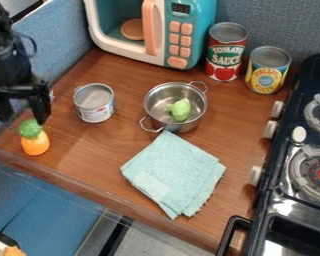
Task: Moved the green lid jar to the lower left side of the table
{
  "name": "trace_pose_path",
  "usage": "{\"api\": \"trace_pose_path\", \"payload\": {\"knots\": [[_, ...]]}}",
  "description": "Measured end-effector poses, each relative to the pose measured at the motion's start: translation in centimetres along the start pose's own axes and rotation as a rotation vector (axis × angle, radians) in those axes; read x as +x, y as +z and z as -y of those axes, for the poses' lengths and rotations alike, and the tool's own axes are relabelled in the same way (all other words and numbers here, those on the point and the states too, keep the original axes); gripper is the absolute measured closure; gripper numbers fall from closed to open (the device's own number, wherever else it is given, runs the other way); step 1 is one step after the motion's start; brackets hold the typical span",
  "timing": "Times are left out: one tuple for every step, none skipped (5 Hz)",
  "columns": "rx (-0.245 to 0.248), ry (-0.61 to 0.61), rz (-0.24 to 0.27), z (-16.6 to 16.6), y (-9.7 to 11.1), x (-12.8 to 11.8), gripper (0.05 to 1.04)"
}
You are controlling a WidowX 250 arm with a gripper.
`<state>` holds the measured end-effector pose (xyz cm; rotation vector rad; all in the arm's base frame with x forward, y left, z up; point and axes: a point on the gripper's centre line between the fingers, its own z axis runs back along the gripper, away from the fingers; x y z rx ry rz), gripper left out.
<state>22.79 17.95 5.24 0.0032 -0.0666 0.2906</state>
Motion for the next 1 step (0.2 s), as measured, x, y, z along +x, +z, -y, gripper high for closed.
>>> {"api": "trace_pose_path", "payload": {"knots": [[0.009,-0.171,-0.028,0.99,0.25,-0.10,0.083]]}}
